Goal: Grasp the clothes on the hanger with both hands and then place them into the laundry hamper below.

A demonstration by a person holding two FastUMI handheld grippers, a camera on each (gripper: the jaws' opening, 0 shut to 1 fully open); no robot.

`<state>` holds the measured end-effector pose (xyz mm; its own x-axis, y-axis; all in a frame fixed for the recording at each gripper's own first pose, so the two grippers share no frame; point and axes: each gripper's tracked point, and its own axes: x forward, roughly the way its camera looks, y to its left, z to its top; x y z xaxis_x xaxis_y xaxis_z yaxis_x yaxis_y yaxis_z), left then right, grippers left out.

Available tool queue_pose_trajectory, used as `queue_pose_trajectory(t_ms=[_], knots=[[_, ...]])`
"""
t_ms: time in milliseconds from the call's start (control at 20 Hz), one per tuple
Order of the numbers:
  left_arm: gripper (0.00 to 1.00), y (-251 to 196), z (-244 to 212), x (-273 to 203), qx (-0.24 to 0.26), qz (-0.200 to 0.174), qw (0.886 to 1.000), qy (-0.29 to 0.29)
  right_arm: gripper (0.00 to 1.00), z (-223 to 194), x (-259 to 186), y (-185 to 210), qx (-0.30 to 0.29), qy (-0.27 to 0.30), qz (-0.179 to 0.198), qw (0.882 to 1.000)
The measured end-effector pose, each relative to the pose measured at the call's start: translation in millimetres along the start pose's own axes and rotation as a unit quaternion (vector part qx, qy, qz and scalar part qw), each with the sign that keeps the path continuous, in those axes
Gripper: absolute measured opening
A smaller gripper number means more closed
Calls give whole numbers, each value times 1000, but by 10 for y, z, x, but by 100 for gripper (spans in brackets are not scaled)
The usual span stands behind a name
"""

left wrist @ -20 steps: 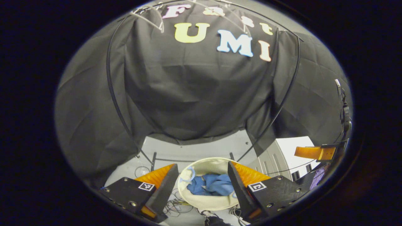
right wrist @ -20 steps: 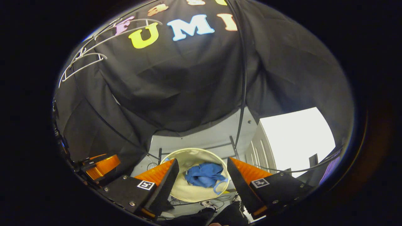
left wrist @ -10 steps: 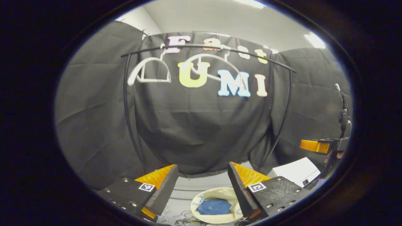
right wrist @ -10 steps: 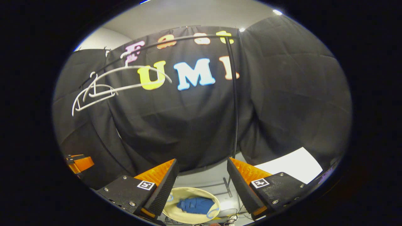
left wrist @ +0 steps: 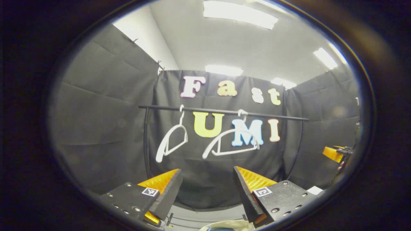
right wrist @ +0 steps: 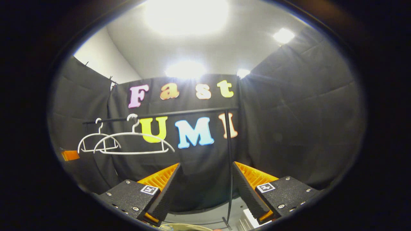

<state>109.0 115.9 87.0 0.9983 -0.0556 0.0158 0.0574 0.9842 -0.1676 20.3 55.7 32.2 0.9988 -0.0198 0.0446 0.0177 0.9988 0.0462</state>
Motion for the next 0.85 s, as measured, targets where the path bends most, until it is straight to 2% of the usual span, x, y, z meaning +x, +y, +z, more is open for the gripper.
queue_pose_trajectory(t_ms=[100, 250, 300, 450, 500, 850], knots=[[92, 46, 165, -56, -2, 7, 1000, -18, 90, 153, -9, -129, -10, -18, -17, 1000], [92, 125, 185, -102, -4, 22, 999, -30, 99, 229, -97, -286, -12, -23, -34, 999], [92, 158, 189, -142, -4, 27, 999, -37, 90, 211, -114, -351, -11, -23, -40, 999], [92, 174, 134, -175, -15, 35, 999, -35, 90, 146, -149, -488, -10, -10, -54, 998], [92, 176, 101, -156, -17, 37, 999, -31, 95, 128, -148, -501, -9, -7, -54, 998], [92, 167, 36, -146, -16, 40, 999, -21, 95, -14, -163, -439, -5, 15, -40, 999]])
